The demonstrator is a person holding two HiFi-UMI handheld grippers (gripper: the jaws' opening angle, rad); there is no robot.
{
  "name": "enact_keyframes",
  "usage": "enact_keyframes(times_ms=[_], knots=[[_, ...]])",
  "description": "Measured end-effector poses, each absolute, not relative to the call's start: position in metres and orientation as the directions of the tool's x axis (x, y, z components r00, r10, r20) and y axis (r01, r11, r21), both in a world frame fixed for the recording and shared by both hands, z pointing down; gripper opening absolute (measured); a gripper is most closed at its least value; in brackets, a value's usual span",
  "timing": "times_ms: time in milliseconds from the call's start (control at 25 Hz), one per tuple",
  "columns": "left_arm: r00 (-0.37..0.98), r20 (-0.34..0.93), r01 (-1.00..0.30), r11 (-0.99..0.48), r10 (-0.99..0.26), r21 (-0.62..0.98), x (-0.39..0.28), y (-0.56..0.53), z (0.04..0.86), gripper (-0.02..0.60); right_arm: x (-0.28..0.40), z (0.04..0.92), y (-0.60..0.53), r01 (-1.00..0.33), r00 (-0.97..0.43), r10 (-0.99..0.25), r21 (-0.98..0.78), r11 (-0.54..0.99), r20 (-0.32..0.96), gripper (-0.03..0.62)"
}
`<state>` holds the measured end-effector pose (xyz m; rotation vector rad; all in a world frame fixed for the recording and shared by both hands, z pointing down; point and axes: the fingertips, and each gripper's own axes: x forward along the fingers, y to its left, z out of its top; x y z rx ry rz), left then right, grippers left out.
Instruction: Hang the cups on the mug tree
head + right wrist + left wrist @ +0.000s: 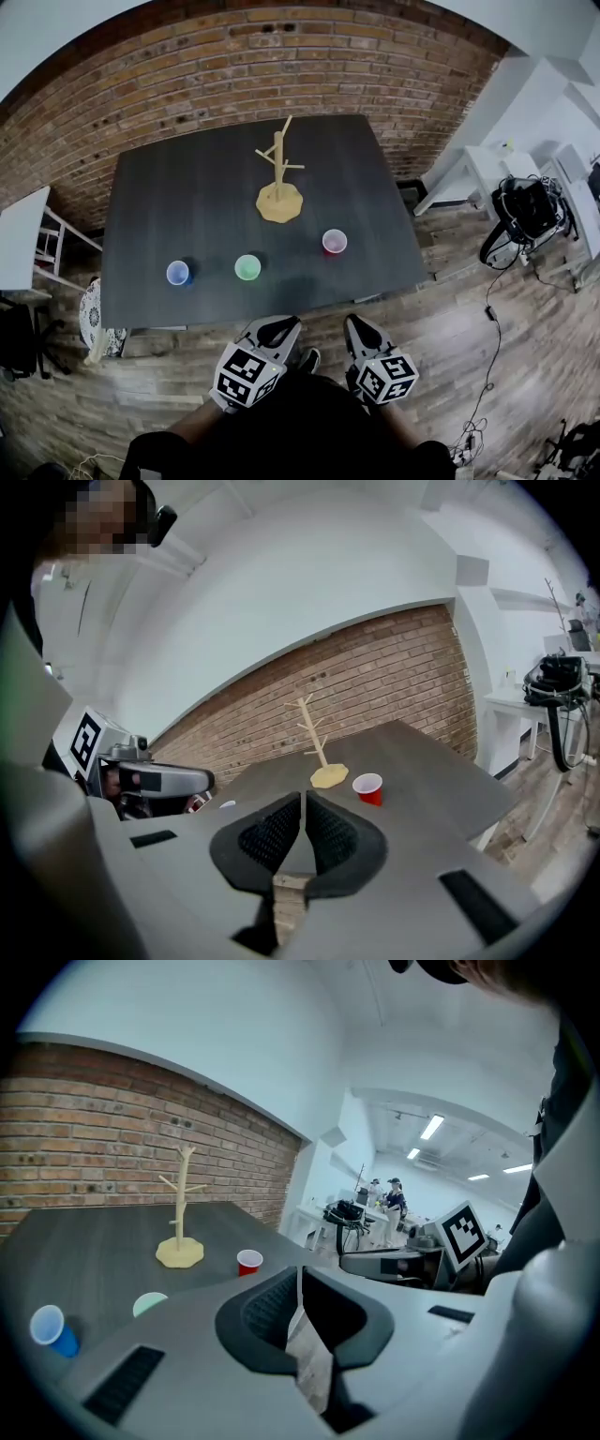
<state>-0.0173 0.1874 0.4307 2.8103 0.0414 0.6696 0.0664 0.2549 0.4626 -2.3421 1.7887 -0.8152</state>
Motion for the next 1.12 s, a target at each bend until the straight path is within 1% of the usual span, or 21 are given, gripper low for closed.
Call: enact_keyframes(times_ms=[240,520,720,880,920,960,1000,1120], knots=[[0.888,0.460,-0.112,-0.967,0.006,0.229,-0.002,0.187,0.429,0.029,0.101,0.484,0.245,-0.885,0.114,-0.920,-0.383,-0.265,0.375,0.041],[0.871,0.486,-0.204,-0.954,-0.075,0.219,-0.009,0.170,0.431,0.029,0.131,0.504,0.233,-0.892,0.121,-0.907,-0.356,-0.278,0.403,0.041],[0.872,0.480,-0.227,-0.947,-0.094,0.228,-0.009,0.141,0.433,0.029,0.154,0.517,0.206,-0.921,0.167,-0.899,-0.261,-0.289,0.405,0.041],[0.880,0.470,-0.202,-0.951,-0.071,0.235,0.002,0.123,0.435,0.029,0.167,0.532,0.189,-0.923,0.196,-0.880,-0.221,-0.314,0.433,0.043],[0.882,0.467,-0.195,-0.952,-0.064,0.238,0.005,0.118,0.435,0.029,0.169,0.536,0.185,-0.921,0.198,-0.870,-0.217,-0.322,0.451,0.069],[0.883,0.466,-0.190,-0.952,-0.058,0.241,0.007,0.112,0.435,0.029,0.171,0.542,0.180,-0.918,0.196,-0.860,-0.220,-0.330,0.471,0.165],[0.884,0.465,-0.187,-0.951,-0.053,0.245,0.008,0.106,0.435,0.029,0.173,0.546,0.175,-0.915,0.192,-0.850,-0.224,-0.336,0.490,0.203],[0.884,0.466,-0.176,-0.950,-0.037,0.259,0.010,0.084,0.436,0.029,0.178,0.558,0.157,-0.912,0.201,-0.826,-0.207,-0.354,0.527,0.230]])
